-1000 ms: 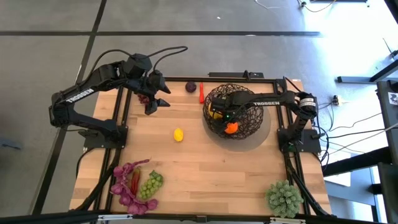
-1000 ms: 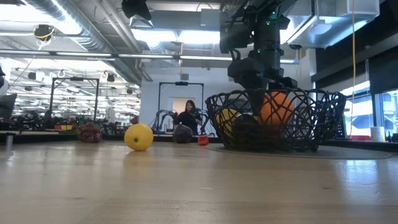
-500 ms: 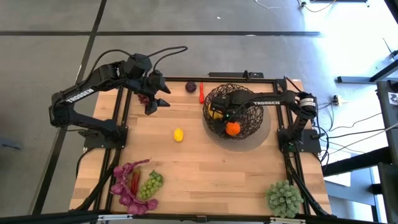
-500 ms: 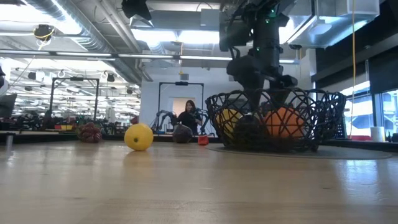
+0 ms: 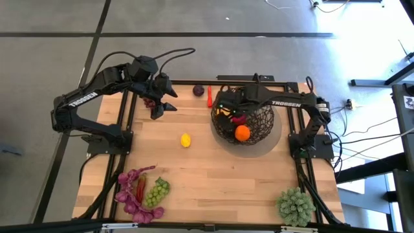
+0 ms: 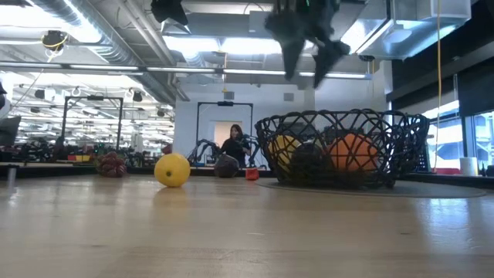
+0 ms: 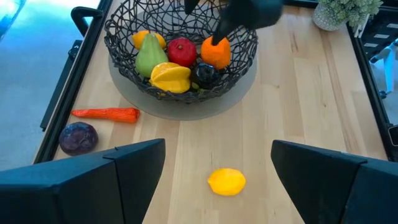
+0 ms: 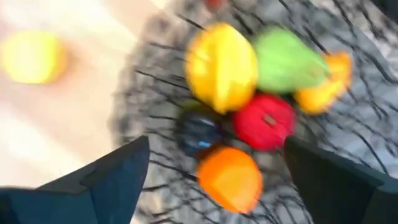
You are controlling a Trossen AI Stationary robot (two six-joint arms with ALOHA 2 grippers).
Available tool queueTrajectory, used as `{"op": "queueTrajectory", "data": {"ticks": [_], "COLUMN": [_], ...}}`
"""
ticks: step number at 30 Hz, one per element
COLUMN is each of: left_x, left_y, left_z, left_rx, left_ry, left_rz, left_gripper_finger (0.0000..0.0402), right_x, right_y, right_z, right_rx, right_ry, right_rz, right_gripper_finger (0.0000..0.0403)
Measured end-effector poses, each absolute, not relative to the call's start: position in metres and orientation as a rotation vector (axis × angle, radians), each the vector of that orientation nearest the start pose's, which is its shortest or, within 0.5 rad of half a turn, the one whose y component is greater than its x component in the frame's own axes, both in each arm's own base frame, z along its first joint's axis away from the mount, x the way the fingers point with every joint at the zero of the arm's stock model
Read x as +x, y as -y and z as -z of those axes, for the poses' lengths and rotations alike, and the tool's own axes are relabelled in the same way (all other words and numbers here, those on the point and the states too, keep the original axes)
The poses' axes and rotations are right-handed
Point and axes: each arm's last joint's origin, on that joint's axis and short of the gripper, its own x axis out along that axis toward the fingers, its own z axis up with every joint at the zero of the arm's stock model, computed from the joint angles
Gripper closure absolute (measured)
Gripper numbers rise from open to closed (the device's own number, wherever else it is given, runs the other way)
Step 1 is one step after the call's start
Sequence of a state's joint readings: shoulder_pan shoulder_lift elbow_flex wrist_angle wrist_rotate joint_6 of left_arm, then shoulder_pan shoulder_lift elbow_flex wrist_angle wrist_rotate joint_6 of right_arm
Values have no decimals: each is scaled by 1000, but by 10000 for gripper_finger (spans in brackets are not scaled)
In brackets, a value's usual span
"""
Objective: Build produce basket
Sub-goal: Put the plum into the black wire basket
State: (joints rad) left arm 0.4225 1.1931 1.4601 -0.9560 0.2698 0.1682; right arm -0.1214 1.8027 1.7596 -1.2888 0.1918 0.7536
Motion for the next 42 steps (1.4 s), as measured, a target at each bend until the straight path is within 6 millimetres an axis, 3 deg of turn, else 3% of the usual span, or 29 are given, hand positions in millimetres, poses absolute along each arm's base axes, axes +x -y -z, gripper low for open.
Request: {"op": "queueTrajectory", "data": {"ticks": [6,12,23,33,36,42], "left_x": [201,201,201,200,200,198], "left_y": [-82,-82,-82,-81,-81,-82], "left_z": [-411,-411,-411,-409,-409,-407], "left_rx": [-72,-72,-72,-90,-100,-110], "left_ry": [-657,-657,-657,-678,-679,-701], "left_rz": [-91,-91,-91,-92,-96,-128], "left_gripper_finger": [119,119,119,119,119,119], "right_x": [362,373,388,401,406,407], "right_y": [31,21,21,14,25,67], "right_z": [-340,-343,-352,-358,-357,-354], "right_rx": [558,513,594,543,567,494], "right_ry": [-1007,-929,-754,-635,-594,-572], "right_rz": [623,530,502,425,439,495], "right_gripper_finger": [43,43,43,43,43,43]}}
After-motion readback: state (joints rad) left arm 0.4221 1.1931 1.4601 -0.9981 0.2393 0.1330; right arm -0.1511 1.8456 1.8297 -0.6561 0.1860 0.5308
